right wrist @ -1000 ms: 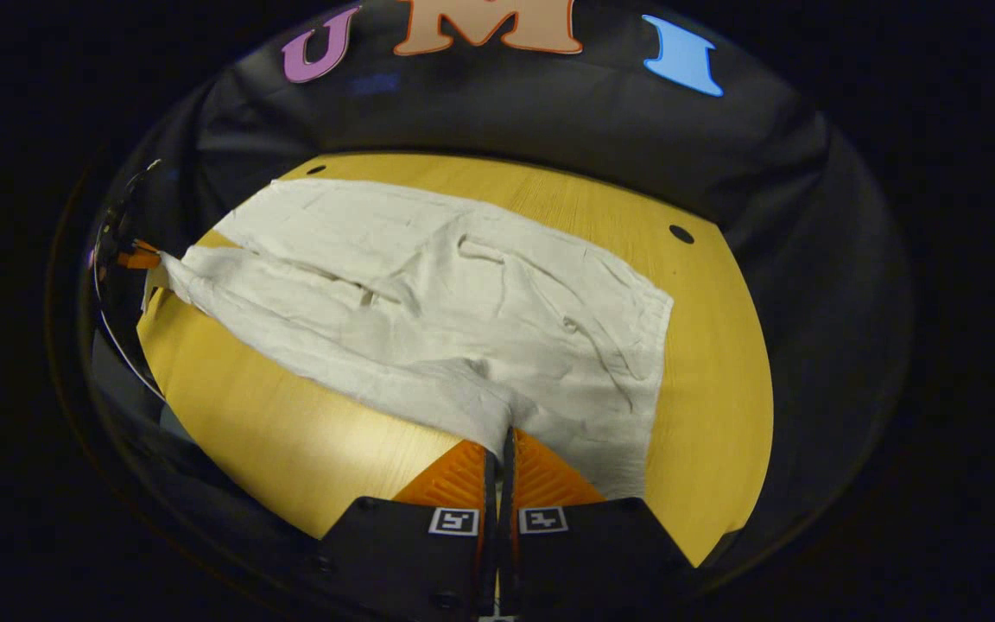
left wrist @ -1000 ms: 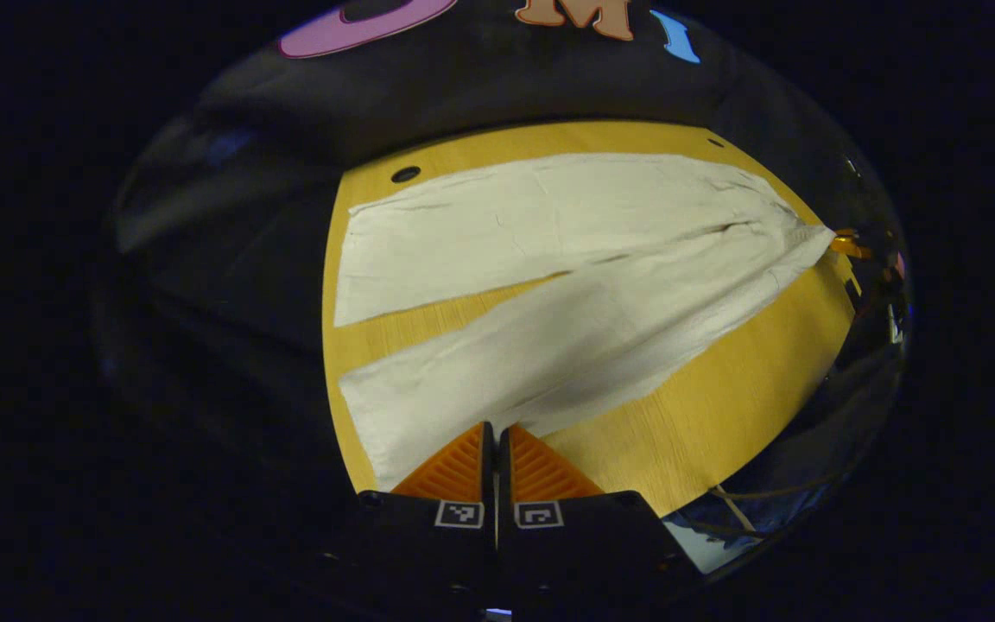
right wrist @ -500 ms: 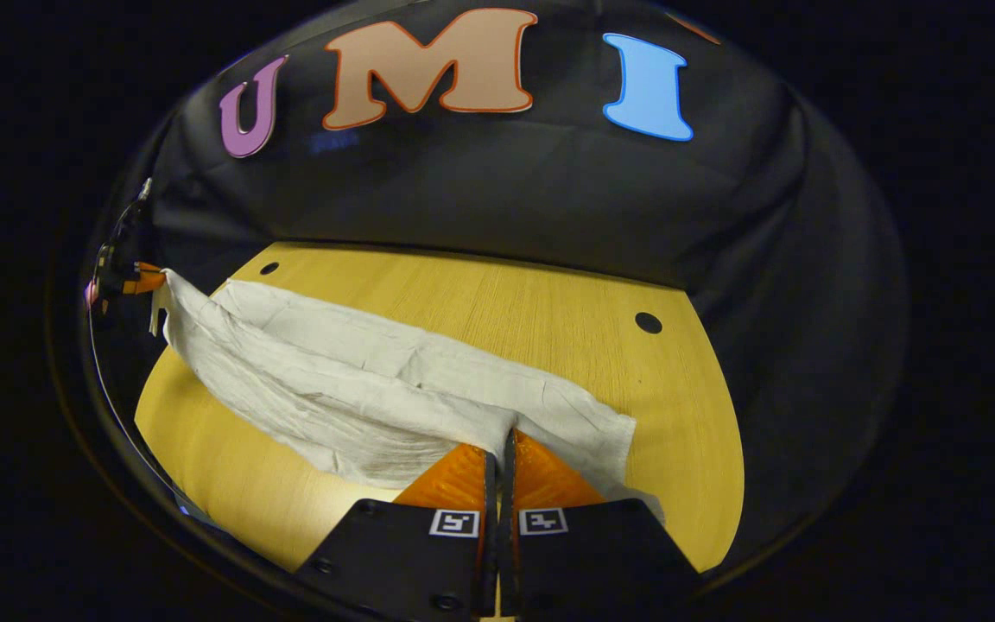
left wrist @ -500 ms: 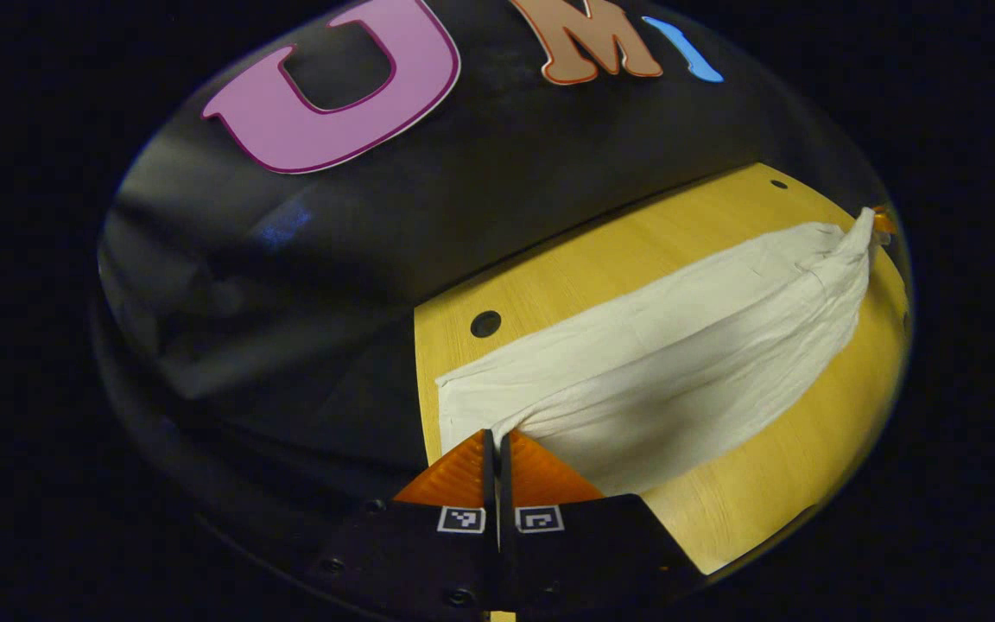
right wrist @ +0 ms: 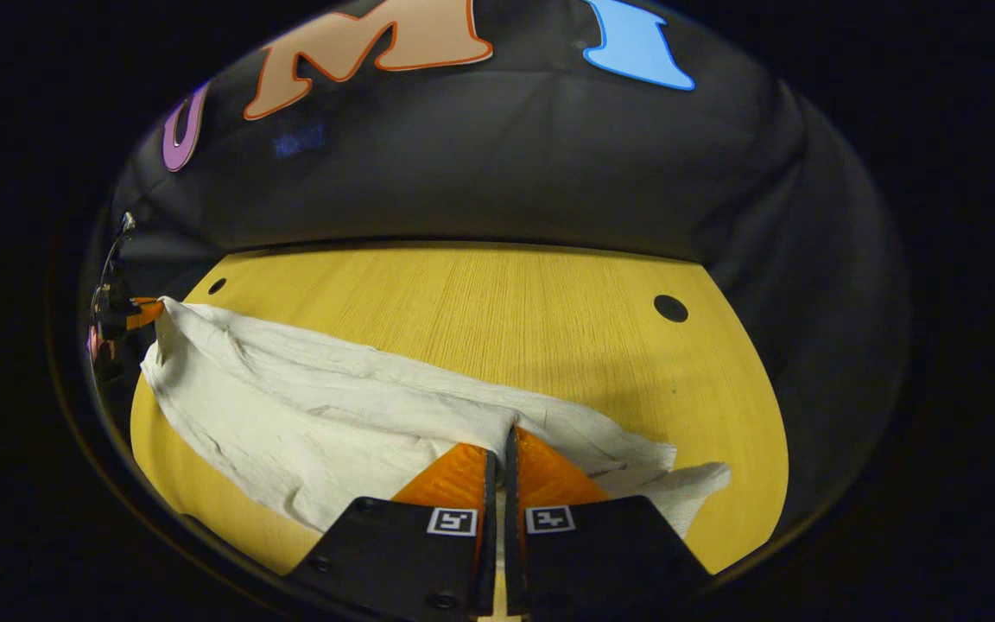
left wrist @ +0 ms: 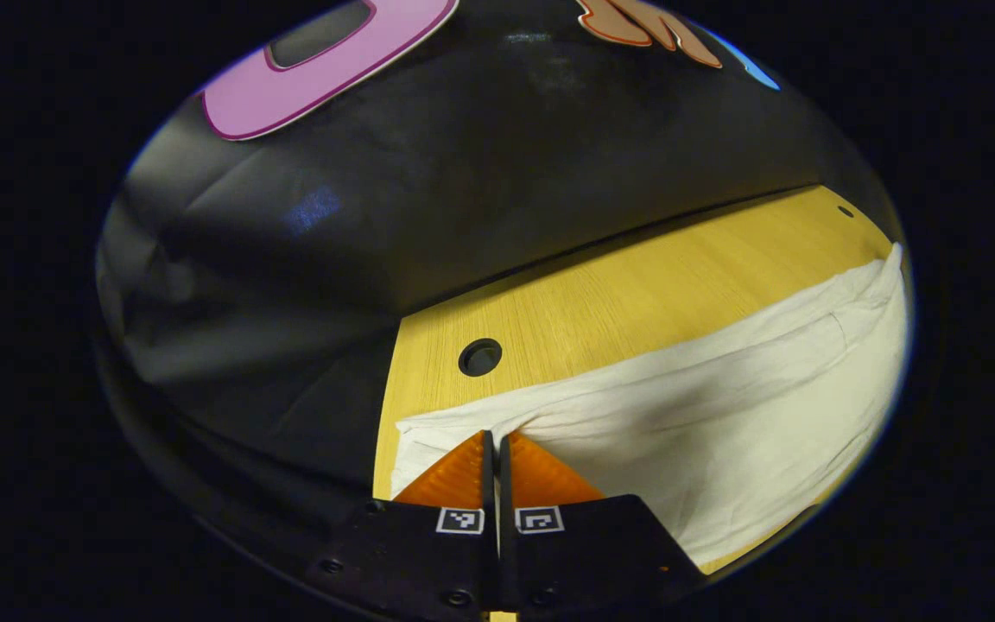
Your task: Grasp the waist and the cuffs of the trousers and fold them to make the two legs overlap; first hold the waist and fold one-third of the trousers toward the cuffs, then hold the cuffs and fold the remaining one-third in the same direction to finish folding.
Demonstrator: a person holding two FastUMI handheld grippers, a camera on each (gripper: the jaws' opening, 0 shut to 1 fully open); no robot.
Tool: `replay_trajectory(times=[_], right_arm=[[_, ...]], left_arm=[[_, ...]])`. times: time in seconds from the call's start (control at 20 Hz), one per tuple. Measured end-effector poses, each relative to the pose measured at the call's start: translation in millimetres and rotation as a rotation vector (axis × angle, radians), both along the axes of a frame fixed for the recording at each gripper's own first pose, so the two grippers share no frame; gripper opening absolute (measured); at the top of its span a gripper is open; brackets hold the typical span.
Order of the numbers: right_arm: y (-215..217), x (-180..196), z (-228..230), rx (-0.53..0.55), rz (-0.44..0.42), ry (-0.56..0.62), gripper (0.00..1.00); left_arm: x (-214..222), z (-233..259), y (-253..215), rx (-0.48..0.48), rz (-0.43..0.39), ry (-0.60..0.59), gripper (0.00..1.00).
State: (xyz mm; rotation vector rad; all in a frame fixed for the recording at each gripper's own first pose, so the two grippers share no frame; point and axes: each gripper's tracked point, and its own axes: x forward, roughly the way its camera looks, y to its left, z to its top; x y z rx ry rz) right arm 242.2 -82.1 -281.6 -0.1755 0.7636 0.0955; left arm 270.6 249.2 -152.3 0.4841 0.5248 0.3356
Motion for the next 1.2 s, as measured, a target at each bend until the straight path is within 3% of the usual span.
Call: replay_trajectory(times=[0.15,0.2,0.35,0.5,0.55,0.6,0.7,0.75,0.85,0.9,1.05,1.1,1.15,1.2], right_arm=[[-3.3,15.2,-9.1,0.043,-0.036,-0.005,0.18],[-3.1,17.9,-12.2,0.073,-0.048,-0.006,0.31],[-8.4,26.1,-0.7,0.142,-0.099,-0.051,0.72],[-26.4,17.7,16.6,0.183,-0.152,-0.082,0.99],[-37.1,12.2,23.2,0.193,-0.183,-0.091,0.98],[-47.4,3.4,28.6,0.211,-0.218,-0.096,0.92],[-70.8,-14.3,31.9,0.259,-0.304,-0.088,0.96],[-83.5,-24.7,31.7,0.28,-0.347,-0.08,0.92],[-106.5,-48.8,29.2,0.308,-0.416,-0.071,0.92],[-114.8,-59.1,24.9,0.319,-0.443,-0.065,0.96],[-126.7,-86.0,6.8,0.356,-0.51,-0.031,0.96],[-127.9,-91.4,0.2,0.376,-0.529,-0.023,0.92],[-126.2,-95.5,-5.7,0.398,-0.541,-0.012,0.96],[-123.6,-101.2,-11.3,0.415,-0.554,-0.002,0.92]], left_arm=[[13.1,-16.9,4.6,-0.021,0.034,-0.016,0.02],[12.4,-26.7,3.6,-0.038,0.051,-0.003,0.1],[5.4,-33.7,-7.9,-0.131,0.088,-0.056,0.95],[-1.4,-10.4,-16.0,-0.221,0.097,-0.189,0.96],[-7.5,-0.6,-20.7,-0.248,0.09,-0.222,0.97],[-13.4,10.2,-25.5,-0.276,0.082,-0.255,0.96],[-18.7,19.6,-21.6,-0.318,0.075,-0.309,0.96],[-19.8,17.7,-18.8,-0.331,0.078,-0.315,0.97],[-19.1,5.5,-10.4,-0.354,0.094,-0.318,0.97],[-17.6,5.3,-7.0,-0.361,0.102,-0.328,0.97],[-15.8,7.9,-5.6,-0.369,0.14,-0.338,0.97],[-12.4,10.9,-6.9,-0.373,0.151,-0.342,0.97],[-10.8,13.6,-8.1,-0.376,0.159,-0.346,0.98],[-12.5,12.4,-6.9,-0.376,0.17,-0.347,0.96]])
